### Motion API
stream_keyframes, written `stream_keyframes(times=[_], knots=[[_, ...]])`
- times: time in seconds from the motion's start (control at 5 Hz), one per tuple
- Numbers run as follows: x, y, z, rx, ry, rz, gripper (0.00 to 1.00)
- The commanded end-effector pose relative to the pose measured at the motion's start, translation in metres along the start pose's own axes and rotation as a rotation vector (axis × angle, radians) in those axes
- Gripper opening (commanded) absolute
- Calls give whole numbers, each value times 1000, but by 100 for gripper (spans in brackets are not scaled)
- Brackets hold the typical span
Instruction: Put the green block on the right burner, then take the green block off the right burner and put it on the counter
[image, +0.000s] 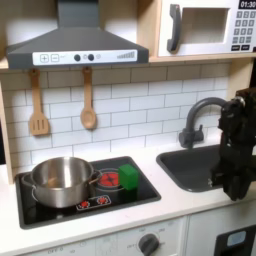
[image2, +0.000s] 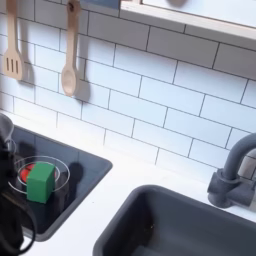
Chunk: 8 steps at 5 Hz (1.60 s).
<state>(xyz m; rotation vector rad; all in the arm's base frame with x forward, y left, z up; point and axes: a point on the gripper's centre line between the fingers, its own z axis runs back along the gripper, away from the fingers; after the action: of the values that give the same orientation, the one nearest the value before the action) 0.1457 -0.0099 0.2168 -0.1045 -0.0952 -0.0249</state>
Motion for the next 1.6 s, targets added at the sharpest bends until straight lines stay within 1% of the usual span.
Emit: stream_keyframes(times=[0.0, 0.2, 0.4, 0.6, 0.8, 1.0, 1.2, 1.4], knots=[[30, 17, 9, 15, -88, 43, 0], [47, 24, 23, 21, -162, 64, 0], [58, 30, 34, 19, -216, 59, 0], [66, 36, 38, 15, -250, 67, 0], [76, 38, 43, 9, -267, 72, 0], [85, 41, 48, -9, -284, 86, 0], [95, 45, 52, 0, -313, 92, 0], [108, 56, 52, 5, -330, 118, 0]])
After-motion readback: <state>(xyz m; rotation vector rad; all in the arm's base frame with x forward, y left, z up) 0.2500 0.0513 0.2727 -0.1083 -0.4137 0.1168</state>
